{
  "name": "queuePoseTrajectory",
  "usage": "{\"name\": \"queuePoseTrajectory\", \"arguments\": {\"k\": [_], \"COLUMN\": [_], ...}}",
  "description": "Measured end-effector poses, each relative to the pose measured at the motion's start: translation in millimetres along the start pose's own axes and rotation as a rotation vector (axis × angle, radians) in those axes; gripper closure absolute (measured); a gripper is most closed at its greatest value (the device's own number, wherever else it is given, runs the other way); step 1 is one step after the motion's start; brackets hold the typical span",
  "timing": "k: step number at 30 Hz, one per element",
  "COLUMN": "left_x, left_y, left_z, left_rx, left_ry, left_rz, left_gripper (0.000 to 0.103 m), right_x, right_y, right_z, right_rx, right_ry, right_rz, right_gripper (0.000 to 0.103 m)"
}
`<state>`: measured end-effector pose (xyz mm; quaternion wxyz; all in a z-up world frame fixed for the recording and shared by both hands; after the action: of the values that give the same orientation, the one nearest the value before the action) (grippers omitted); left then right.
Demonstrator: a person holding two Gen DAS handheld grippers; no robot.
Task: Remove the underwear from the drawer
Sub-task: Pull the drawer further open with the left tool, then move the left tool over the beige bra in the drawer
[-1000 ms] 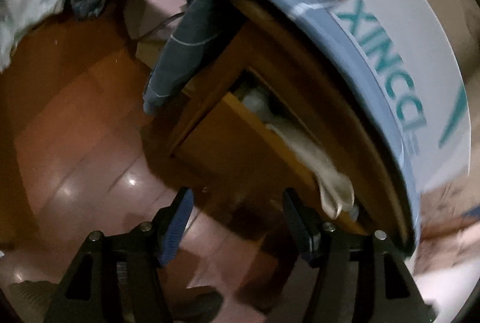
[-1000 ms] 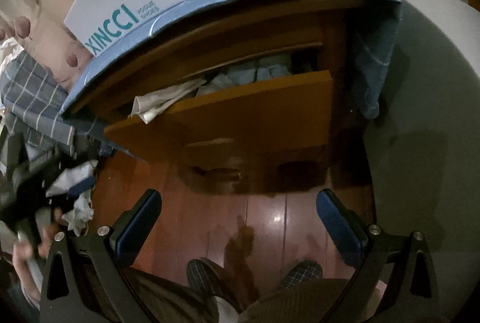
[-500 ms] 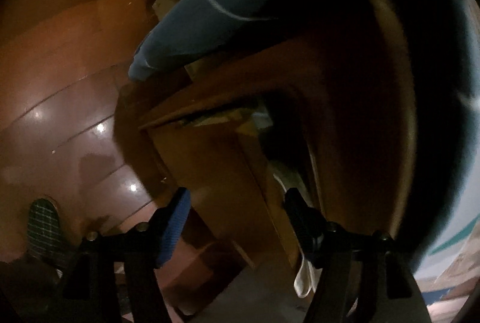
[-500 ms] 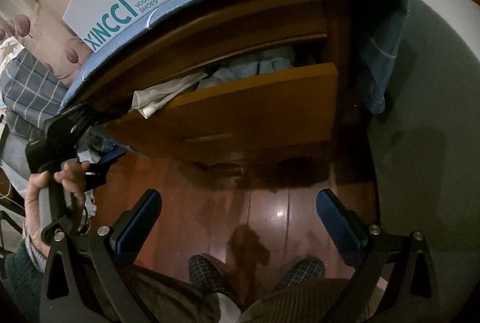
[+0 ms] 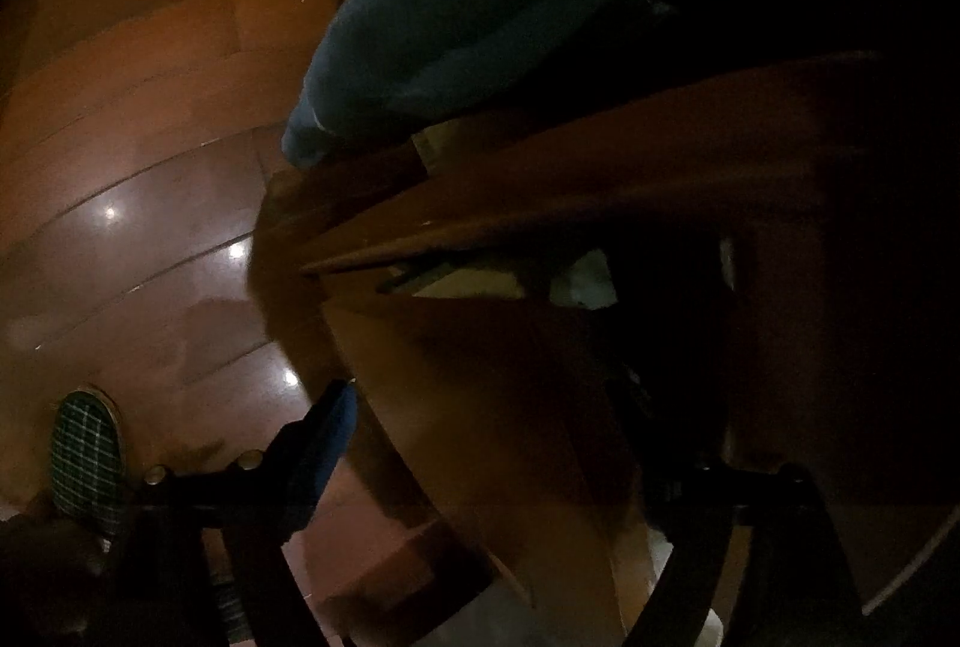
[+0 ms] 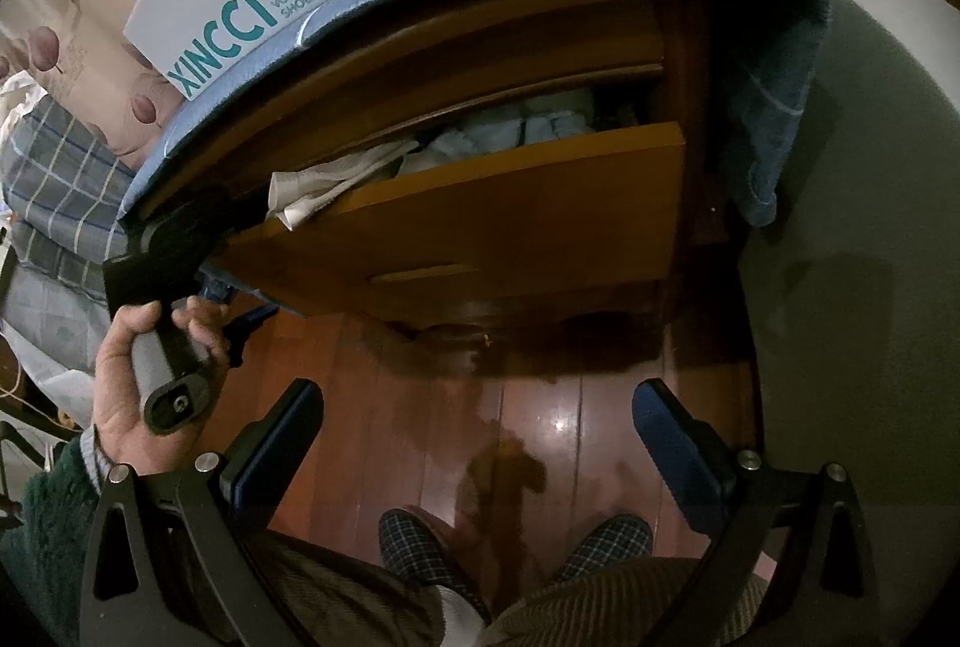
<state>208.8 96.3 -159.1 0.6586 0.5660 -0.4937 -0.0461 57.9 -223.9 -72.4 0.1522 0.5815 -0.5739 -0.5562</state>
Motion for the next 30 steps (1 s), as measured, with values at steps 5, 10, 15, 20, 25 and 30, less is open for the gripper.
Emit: {"name": "queuePoseTrajectory", "arguments": {"k": [5,10,15,20,25,30], "left_x": [-7,-9,-23,-24,-28,-32], "left_y": [-7,4,16,28,34,29], "left_z": [1,4,18,22,27,34], "left_rx": [-0.062,-0.084,-0.126,-0.162,-0.186,-0.203], "left_ry": [-0.03,-0.195,-0.293,-0.397,-0.45,-0.552], "left_rz": [0.024,-0.068,-0.123,-0.199,-0.232,-0.306], "left_gripper": [0.008,0.007,0.005,0.005,0.004,0.004], "right_x": [-1,-1,-2,2,6,9], "right_y": [-1,1,3,7,12,16], "right_z": [0,-1,-2,-4,-7,-9], "right_rx": [0.0,0.007,0.015,0.033,0.049,0.063], "right_ry": [0.003,0.006,0.013,0.013,-0.002,0.01], "right_rz": [0.011,0.018,0.024,0.031,0.022,0.034], "right_gripper": [0.001,0.001,0.001,0.001,0.001,0.001]}}
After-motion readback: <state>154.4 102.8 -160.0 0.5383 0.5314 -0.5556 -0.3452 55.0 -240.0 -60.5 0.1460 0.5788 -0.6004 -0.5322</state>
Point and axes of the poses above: each gripper's, at about its wrist camera, not at the fingertips, and y roughly against the way its jaws point, x to its right, z to its underside, the point moved 6 cm from there along -y, roughly the way its jaws point, and after that the axes turned 13 degrees about -y, right-handed, at the moved point
